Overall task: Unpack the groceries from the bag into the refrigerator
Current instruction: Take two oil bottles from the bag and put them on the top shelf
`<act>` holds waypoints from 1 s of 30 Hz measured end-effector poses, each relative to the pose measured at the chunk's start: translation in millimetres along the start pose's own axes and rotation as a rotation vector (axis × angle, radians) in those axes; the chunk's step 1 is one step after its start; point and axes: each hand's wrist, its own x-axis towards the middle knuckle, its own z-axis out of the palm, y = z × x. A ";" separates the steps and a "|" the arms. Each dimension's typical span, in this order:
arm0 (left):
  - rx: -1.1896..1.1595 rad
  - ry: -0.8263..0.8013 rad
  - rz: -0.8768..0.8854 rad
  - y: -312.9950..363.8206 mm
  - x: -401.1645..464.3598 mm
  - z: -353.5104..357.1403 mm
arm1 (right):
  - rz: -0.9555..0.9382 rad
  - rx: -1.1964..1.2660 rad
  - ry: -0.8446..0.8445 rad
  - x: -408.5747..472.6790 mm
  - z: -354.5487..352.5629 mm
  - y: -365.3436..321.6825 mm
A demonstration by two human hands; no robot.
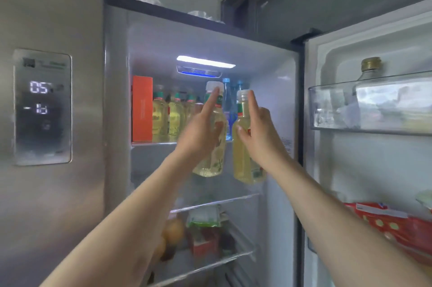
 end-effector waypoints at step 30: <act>0.134 0.133 -0.260 -201.4 170.0 88.8 | 0.037 0.267 -0.049 181.5 239.8 53.9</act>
